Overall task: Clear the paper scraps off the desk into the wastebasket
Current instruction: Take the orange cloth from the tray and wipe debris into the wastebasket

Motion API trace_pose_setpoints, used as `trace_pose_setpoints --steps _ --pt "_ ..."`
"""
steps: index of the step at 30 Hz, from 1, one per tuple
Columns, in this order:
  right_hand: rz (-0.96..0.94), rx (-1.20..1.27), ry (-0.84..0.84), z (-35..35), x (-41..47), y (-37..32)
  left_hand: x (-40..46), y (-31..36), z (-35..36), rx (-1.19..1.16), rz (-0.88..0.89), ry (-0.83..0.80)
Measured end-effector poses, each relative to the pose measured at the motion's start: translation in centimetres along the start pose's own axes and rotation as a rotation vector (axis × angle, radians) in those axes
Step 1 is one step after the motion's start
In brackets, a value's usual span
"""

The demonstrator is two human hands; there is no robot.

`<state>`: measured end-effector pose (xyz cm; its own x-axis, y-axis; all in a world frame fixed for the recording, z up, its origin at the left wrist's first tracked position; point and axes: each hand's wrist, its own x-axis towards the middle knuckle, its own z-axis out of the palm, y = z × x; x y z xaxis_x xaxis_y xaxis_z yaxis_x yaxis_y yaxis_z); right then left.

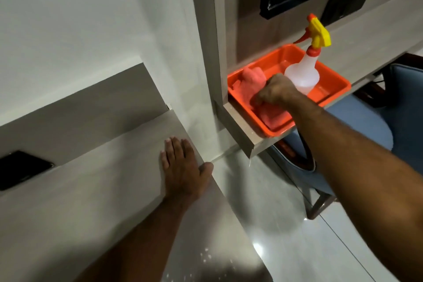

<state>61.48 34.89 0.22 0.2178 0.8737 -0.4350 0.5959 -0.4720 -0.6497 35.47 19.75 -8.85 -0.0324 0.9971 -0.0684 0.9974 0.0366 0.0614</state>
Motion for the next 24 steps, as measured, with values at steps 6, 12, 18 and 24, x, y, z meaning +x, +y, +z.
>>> trace_pose_setpoints --steps 6,12,18,24 --pt "-0.167 0.234 0.096 -1.7 -10.9 1.2 1.0 0.0 -0.7 -0.034 -0.009 -0.007" --pt "-0.143 0.707 -0.053 3.7 -25.0 16.5 -4.2 6.2 -3.3 0.018 0.121 0.133" --pt "0.181 0.613 0.003 14.6 -29.9 35.4 -24.3 16.2 5.9 -0.426 0.677 0.117" --pt "0.534 0.468 -0.077 26.9 -29.9 50.9 -36.2 10.6 25.6 -0.202 0.475 -0.515"
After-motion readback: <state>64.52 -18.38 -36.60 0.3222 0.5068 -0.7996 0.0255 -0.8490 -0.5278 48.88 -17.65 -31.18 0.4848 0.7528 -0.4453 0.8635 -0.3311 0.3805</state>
